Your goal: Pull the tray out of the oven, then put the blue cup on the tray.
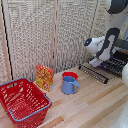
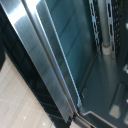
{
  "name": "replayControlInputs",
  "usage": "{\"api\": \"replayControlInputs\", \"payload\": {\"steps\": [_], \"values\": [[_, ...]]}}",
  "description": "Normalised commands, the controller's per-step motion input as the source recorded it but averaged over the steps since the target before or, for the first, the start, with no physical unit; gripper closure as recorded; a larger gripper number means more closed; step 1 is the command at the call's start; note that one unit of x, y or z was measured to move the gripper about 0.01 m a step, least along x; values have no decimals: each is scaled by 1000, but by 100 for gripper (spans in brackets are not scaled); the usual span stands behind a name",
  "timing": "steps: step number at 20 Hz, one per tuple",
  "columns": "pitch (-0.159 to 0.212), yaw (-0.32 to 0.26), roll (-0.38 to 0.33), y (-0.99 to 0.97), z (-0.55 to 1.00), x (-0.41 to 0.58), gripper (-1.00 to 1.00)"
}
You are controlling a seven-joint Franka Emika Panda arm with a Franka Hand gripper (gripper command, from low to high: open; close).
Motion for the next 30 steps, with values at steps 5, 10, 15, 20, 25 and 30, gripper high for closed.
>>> {"api": "replayControlInputs", "payload": {"steps": [5, 10, 15, 20, 25, 30], "values": [[0, 0, 7, -49, 0, 0, 100], [0, -6, 5, -85, 0, -6, 100], [-63, -47, 9, 261, 0, -16, 100], [-221, -155, 85, 567, 126, 0, 100], [-186, -116, 87, 661, 41, 82, 100], [-132, -82, 76, 738, -79, 203, 100]]}}
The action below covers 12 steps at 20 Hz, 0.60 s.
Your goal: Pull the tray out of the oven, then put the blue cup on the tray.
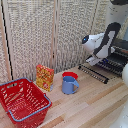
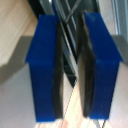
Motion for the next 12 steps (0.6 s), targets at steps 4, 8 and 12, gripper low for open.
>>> {"api": "replayControlInputs", "payload": {"steps": [4, 8, 12], "values": [[-124, -111, 5, 824, -264, 105, 100], [-89, -88, -6, 941, -385, 129, 100], [-81, -81, -8, 955, -401, 160, 100]]}}
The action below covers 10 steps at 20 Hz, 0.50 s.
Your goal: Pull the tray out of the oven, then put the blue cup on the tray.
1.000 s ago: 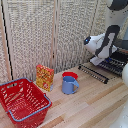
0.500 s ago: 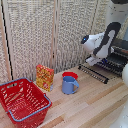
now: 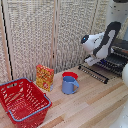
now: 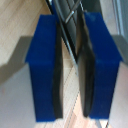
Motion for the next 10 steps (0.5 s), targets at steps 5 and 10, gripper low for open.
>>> {"api": "replayControlInputs", "payload": {"steps": [5, 10], "values": [[-86, -38, -13, 986, -390, 48, 100], [-72, 0, -24, 1000, -413, 0, 100]]}}
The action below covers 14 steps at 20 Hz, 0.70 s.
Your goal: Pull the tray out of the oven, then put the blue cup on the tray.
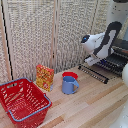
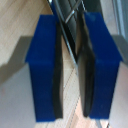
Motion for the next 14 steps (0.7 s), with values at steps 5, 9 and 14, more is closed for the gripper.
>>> {"api": "replayControlInputs", "payload": {"steps": [5, 9, 14], "values": [[-75, -39, -33, 900, -254, -26, 100], [-55, -48, -30, 915, -95, 28, 100], [-16, -4, -67, 819, -103, 69, -100]]}}
